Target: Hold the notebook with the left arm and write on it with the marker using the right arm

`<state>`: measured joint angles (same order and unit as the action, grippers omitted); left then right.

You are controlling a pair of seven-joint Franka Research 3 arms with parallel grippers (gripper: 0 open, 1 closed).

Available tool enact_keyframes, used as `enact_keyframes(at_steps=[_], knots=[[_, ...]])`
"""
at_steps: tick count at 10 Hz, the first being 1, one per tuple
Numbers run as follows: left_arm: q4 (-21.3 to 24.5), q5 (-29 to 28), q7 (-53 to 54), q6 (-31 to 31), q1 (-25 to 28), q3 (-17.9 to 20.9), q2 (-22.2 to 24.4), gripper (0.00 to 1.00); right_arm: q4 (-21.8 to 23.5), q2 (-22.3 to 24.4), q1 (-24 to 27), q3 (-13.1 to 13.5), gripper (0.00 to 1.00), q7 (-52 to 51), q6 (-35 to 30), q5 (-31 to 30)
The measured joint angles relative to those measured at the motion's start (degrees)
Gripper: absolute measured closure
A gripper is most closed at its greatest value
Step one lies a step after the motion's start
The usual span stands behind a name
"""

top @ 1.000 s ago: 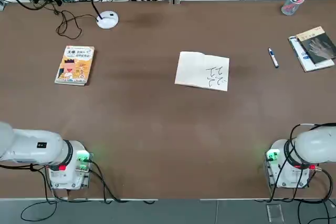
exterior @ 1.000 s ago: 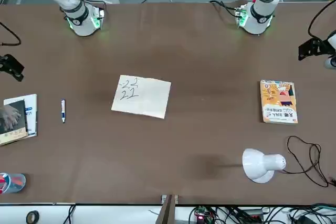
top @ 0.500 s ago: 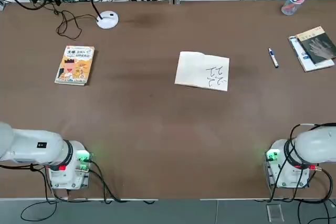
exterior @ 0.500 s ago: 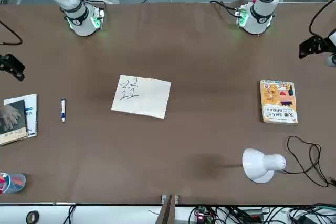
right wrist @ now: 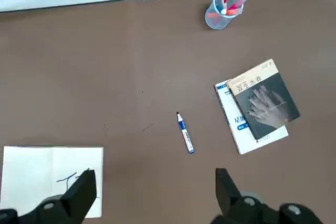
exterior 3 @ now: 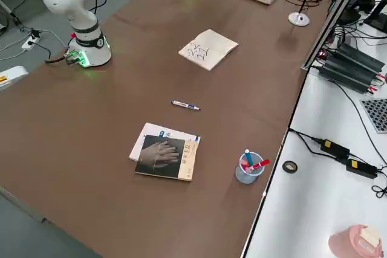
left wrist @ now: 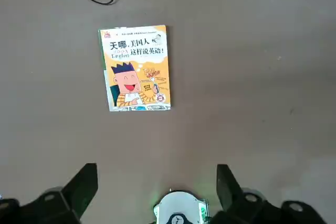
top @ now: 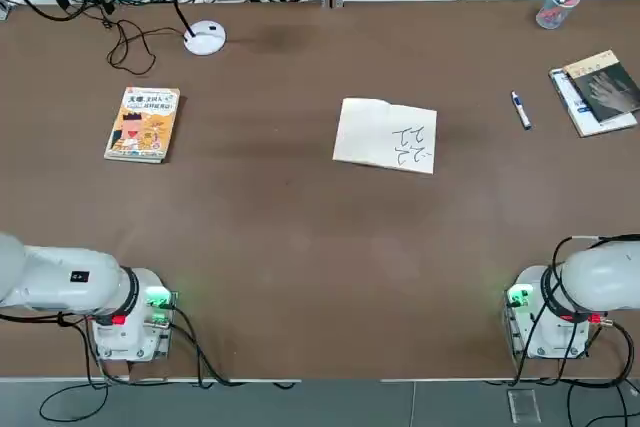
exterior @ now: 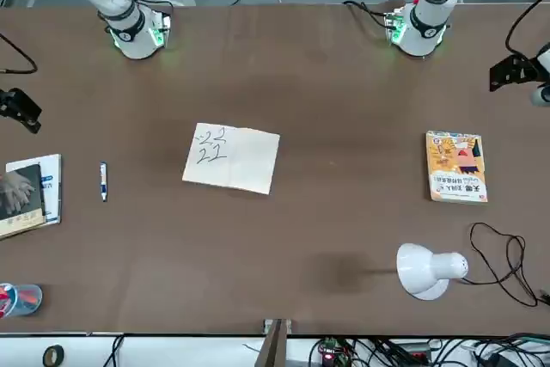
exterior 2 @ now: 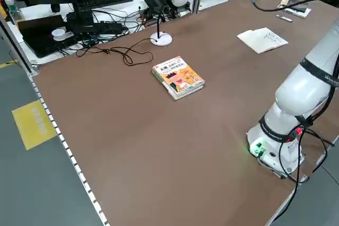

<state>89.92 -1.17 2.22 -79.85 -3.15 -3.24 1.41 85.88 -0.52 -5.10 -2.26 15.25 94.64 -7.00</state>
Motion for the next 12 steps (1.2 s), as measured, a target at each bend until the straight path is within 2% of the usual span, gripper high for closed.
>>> enact_keyframes(at_steps=[12], knots=[[0.0,0.0,0.1,1.3,0.0,0.0,0.0,0.0,0.0,0.0,-0.2,-0.1,0.0,0.0,-0.3,0.0]])
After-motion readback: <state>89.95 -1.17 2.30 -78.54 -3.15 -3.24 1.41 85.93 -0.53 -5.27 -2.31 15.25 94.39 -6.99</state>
